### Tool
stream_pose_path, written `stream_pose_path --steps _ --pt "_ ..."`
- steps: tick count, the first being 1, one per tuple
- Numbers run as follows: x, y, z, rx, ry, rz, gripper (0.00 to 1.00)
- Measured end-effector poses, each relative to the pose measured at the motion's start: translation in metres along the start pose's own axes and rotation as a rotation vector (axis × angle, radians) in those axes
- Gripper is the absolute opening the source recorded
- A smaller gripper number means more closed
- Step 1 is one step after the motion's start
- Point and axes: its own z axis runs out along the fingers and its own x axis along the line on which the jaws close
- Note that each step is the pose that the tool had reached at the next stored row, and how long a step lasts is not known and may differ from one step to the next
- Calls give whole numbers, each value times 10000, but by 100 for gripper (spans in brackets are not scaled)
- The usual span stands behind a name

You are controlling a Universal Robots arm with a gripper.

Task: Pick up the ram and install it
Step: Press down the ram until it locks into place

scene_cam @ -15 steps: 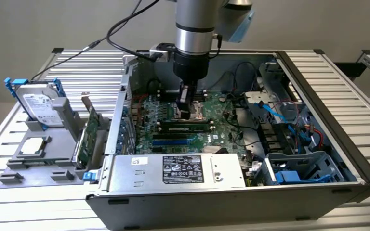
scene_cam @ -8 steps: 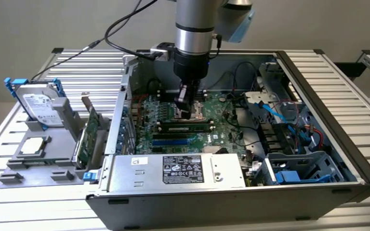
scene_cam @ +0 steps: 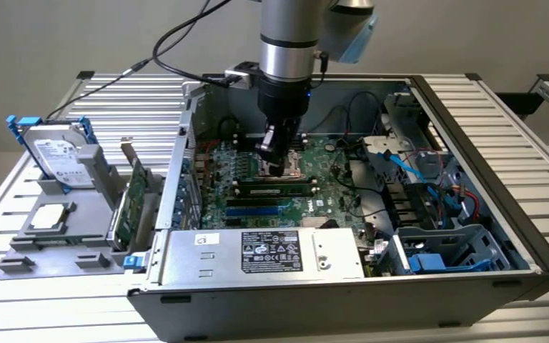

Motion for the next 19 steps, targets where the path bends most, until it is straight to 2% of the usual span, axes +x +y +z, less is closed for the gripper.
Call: stream_pose_path --steps 19 --pt "-2 0 12 -479 124 3321 11"
